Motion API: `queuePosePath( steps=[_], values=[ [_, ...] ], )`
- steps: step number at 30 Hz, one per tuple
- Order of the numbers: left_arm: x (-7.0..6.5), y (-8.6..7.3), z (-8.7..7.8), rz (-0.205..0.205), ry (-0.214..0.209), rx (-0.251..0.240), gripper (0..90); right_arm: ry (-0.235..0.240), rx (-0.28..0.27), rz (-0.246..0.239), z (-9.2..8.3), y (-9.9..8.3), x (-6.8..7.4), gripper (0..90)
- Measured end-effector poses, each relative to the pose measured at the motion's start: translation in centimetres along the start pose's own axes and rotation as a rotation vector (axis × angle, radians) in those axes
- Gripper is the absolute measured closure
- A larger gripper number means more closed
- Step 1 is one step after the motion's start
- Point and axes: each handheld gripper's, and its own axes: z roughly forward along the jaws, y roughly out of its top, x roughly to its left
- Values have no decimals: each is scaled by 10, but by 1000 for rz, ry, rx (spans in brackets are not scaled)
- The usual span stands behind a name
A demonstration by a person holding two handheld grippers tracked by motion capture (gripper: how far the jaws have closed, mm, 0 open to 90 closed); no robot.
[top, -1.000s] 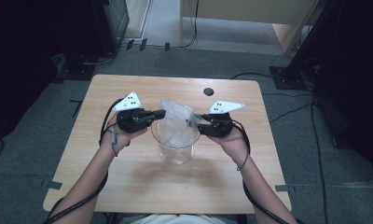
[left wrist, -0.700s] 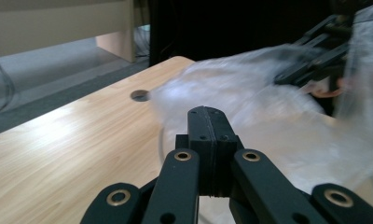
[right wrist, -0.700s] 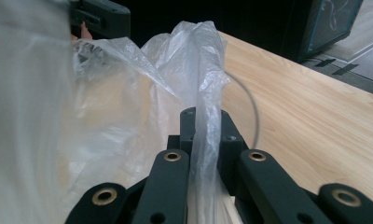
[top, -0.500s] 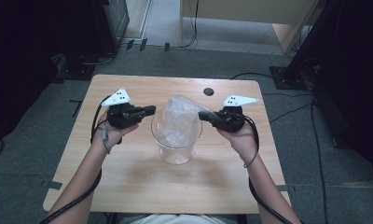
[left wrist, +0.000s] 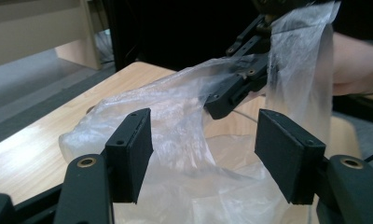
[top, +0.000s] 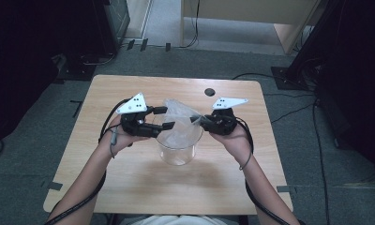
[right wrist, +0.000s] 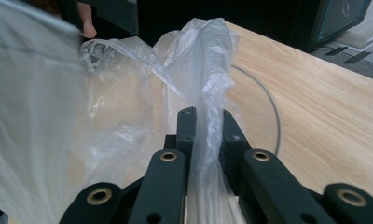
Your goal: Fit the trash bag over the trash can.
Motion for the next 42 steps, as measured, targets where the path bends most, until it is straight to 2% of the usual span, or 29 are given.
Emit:
queuePosePath(
  steps=[1,3,5,7,9,12,15,16,19,21,22,25,28,32,34,36,37,39,40,42],
  values=[
    [0,0,2,8,25,11,398,4,-3,0,1,0,1,822],
    [1,-1,9,19,95,66,498,11,-7,-6,3,1,4,809],
    [3,-2,14,44,148,117,634,15,-12,-11,5,2,6,792],
    [4,-4,17,57,176,152,791,14,-17,-12,5,2,6,763],
    [7,-5,16,23,187,150,895,6,-31,-17,5,2,5,719],
    [13,-5,12,-34,206,110,900,4,-50,-3,3,2,2,662],
    [20,-6,6,-93,222,71,900,1,-63,-4,2,1,1,557],
    [21,-6,4,-111,227,63,900,6,-67,-5,3,1,0,553],
    [27,-10,0,-126,257,46,900,22,-71,-25,3,0,1,510],
    [31,-12,-3,-144,263,38,900,20,-71,-48,3,0,2,495],
    [33,-13,-4,-156,255,30,900,19,-74,-58,2,-1,1,496],
    [37,-17,-7,-194,202,4,900,14,-95,-38,-2,-2,-4,502],
    [38,-18,-6,-205,162,-1,900,41,-129,-10,-3,-2,-6,497],
    [37,-19,-2,-226,118,5,900,71,-129,-52,4,-2,1,450],
    [37,-19,0,-244,86,2,900,67,-116,-74,10,-2,5,451],
    [37,-18,1,-281,26,1,900,50,-111,-83,15,0,7,487],
    [36,-18,2,-299,-17,-1,900,44,-116,-77,17,1,7,502],
    [34,-17,4,-314,-68,-4,900,39,-118,-54,21,3,8,576],
    [34,-17,5,-323,-96,-3,900,32,-111,-47,23,4,9,660],
    [33,-17,6,-320,-107,12,900,12,-86,-28,25,5,10,797]
  ],
)
